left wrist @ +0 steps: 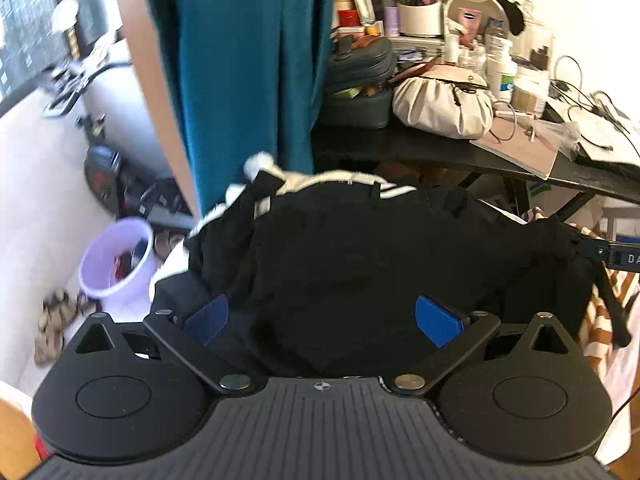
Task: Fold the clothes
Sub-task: 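Move both tools down onto the black garment on the pile, then close the right gripper on the black garment while the left gripper closes on it too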
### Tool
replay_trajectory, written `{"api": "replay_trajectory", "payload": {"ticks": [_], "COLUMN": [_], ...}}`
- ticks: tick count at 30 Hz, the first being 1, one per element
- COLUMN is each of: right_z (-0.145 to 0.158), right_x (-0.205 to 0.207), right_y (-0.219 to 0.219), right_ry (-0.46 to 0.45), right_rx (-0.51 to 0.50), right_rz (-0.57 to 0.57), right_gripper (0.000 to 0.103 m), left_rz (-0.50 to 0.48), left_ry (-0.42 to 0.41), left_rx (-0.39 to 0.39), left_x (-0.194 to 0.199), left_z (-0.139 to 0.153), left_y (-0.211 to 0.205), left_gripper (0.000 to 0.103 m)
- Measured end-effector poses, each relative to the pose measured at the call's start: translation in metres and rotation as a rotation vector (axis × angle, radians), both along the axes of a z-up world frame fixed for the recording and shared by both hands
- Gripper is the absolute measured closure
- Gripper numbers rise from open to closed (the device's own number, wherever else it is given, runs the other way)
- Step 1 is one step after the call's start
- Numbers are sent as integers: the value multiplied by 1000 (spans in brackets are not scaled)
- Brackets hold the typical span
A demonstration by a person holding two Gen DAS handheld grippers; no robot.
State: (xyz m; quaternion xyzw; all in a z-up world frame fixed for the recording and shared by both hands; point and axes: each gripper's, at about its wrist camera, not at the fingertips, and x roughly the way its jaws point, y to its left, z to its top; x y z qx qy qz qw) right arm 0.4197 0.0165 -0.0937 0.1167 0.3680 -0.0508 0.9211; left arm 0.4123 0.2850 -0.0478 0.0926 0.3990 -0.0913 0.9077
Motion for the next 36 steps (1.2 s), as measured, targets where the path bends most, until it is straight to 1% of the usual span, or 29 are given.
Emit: {"api": "replay_trajectory", "payload": {"ticks": [1,3,6,8,10,12,15,16,17,19,22,23,25,26,27,30,36], "right_z": [-1,-3,-5,-7,-8,-10,-6,-5,-4,-4,-10,-11,-12,-13,-11,-5,-2], "right_x": [5,9,15,19,23,27,27,27,28,32,38,36,30,27,23,3,-37], "right_y": [4,11,20,27,33,40,49,52,54,57,61,61,60,60,61,66,75], "right_ry": [4,6,7,7,8,8,-26,-35,-38,-32,-1,1,-5,-8,-10,-21,-10], "right_rx": [-3,-16,-36,-49,-63,-76,-126,-133,-132,-112,-82,-62,-11,14,22,50,136], "right_rz": [3,-28,-85,-122,-160,-198,-242,-245,-244,-241,-256,-265,-281,-289,-287,-273,-279], "right_gripper": [15,24,27,28,29,35,35,35,38,44,60,70,81,91,94,98,99], "left_rz": [-16,-51,-115,-171,-231,-292,-369,-391,-411,-448,-491,-511,-555,-577,-599,-665,-772], "left_ry": [2,15,32,39,34,22,7,3,2,3,-5,-9,-15,-18,-21,-30,-16], "left_rx": [2,2,-9,-11,4,28,45,48,47,40,40,41,43,44,45,49,91], "left_x": [7,21,37,44,50,56,62,64,66,71,79,81,84,85,87,92,95], "left_z": [-1,-5,-10,-14,-17,-19,-20,-20,-20,-20,-21,-21,-21,-22,-22,-22,-36], "left_y": [2,6,12,14,12,11,10,9,8,7,4,2,0,-2,-3,-8,-32], "left_gripper": [1,1,1,1,1,1,1,1,1,1,1,1,1,1,1,1,1]}}
